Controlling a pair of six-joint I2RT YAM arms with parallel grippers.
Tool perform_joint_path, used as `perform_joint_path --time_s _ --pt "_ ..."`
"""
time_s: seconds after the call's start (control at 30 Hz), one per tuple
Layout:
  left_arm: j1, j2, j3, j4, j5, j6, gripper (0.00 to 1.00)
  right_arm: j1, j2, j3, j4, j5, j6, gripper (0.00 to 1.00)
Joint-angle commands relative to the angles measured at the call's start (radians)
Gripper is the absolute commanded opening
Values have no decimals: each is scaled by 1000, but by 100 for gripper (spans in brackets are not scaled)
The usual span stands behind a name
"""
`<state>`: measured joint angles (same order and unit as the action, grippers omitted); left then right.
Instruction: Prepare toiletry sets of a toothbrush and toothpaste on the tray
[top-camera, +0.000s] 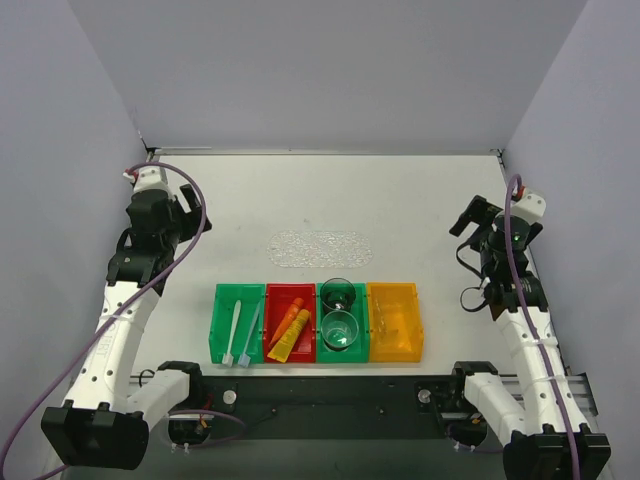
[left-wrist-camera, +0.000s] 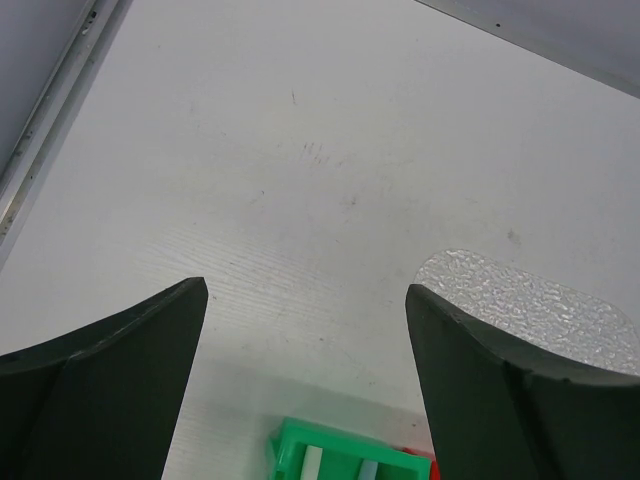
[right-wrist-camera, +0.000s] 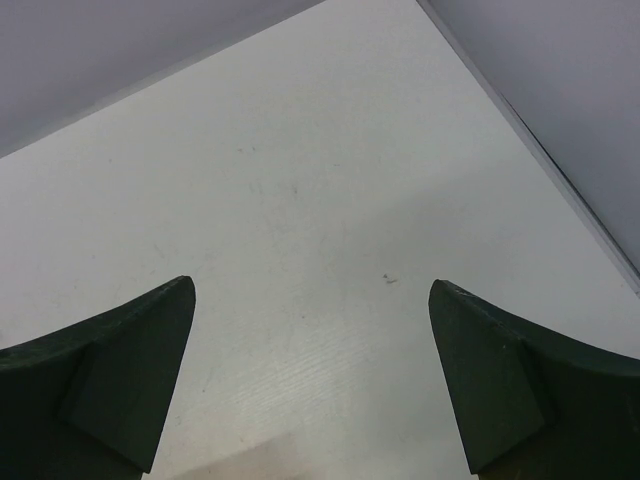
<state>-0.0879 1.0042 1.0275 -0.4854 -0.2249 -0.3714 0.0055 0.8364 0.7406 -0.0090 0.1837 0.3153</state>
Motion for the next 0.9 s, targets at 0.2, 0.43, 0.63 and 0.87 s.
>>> perform_joint_path --time_s 0.2,0.43,0.63,0.87 --pt "4 1 57 -18 -39 -11 93 -2 23 85 -51 0 33 98" --pt "5 31 71 -58 -4 -38 93 -2 87 157 -153 -79 -7 82" --pt "-53 33 65 -104 15 -5 85 184 158 221 -215 -101 -181 70" --pt "-366 48 10 -49 41 -66 79 364 256 296 -287 -144 -154 55"
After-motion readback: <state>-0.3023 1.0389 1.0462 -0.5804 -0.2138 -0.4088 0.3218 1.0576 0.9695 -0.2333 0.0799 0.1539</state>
